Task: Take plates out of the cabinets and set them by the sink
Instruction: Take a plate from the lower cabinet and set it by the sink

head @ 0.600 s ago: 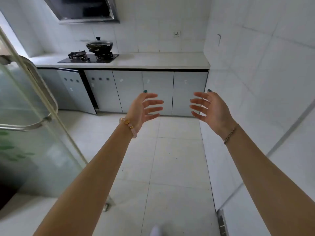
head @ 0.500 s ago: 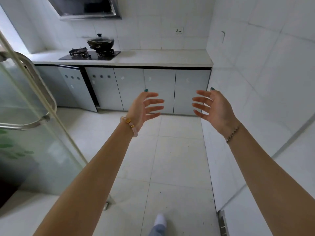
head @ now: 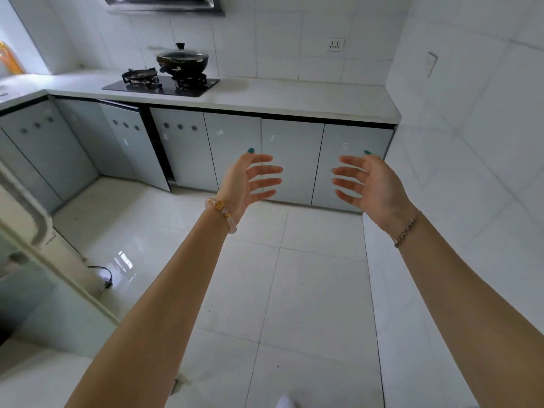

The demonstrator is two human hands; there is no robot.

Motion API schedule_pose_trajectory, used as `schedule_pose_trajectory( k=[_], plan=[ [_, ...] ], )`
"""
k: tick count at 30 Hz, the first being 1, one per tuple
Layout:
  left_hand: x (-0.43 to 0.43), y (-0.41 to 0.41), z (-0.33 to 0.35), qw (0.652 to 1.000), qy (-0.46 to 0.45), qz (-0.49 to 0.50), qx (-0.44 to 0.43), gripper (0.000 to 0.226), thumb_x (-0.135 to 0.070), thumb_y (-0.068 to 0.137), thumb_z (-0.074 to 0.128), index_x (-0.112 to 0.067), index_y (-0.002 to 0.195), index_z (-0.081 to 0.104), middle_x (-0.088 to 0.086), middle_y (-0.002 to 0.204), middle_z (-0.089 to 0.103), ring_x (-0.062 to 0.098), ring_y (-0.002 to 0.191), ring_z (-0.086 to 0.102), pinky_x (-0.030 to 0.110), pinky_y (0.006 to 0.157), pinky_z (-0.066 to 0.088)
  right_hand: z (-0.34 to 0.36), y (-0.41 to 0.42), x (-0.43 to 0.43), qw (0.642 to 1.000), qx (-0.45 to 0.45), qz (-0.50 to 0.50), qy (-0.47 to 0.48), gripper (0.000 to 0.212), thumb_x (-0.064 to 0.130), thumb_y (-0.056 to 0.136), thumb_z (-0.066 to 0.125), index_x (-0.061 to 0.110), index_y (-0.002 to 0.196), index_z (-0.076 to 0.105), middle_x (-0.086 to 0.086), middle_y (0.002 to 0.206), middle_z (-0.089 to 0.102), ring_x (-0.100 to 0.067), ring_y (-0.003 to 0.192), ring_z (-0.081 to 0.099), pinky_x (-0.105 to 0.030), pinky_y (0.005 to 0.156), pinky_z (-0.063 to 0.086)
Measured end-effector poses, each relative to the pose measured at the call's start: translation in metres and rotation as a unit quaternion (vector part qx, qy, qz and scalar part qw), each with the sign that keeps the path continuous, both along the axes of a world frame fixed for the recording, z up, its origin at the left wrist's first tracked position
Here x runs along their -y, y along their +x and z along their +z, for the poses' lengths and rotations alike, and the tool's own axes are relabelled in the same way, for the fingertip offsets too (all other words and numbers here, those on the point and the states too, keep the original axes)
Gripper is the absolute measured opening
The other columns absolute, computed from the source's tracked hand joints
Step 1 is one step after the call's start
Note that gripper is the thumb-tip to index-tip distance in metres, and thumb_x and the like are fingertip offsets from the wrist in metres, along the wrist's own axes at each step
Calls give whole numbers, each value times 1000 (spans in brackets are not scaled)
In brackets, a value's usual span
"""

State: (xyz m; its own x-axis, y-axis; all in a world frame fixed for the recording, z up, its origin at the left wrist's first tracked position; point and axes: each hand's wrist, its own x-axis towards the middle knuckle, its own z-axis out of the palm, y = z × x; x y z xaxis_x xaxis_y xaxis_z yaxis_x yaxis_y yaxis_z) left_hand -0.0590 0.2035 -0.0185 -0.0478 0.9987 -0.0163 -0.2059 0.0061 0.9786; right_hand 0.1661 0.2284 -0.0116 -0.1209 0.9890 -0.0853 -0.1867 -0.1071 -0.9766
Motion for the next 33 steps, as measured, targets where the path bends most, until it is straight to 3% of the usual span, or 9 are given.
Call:
schedule_pose_trajectory(
  k=[7,17,23,30,33],
  plan=[
    [-75,-42,-6,999,-4,32,18,35,-33,100,30,-13,104,59,5,100,68,23,93,65,38,86,53,-5,-49,-89,999,5,43,-11,37,36,98,36,17,98,67,-1,91,71,-19,88,66,-33,75,54],
    [-140,-90,-15,996,-13,89,19,36,-33,100,31,-12,107,58,6,102,67,21,90,66,34,82,54,-8,-114,-190,994,-11,112,-8,37,35,99,35,15,102,66,-2,95,73,-21,93,66,-38,86,53],
    [-193,-128,-23,987,-21,159,14,35,-34,99,34,-14,103,62,5,99,69,24,92,66,43,91,51,-17,-154,-269,986,-21,164,-5,38,35,99,34,15,104,66,-3,97,72,-20,93,66,-38,86,53],
    [-275,-174,-21,969,-28,243,30,40,-33,99,35,-4,117,57,8,101,69,25,92,66,39,86,54,-19,-208,-381,974,-33,221,-20,39,35,99,33,14,103,66,-4,99,71,-21,94,65,-36,83,53],
    [-304,-194,-25,959,-25,279,40,39,-32,98,35,-5,114,59,9,102,69,26,94,67,38,83,55,-22,-238,-421,967,-14,255,-23,39,34,100,31,14,104,65,-4,99,71,-21,94,65,-37,87,53]
  ],
)
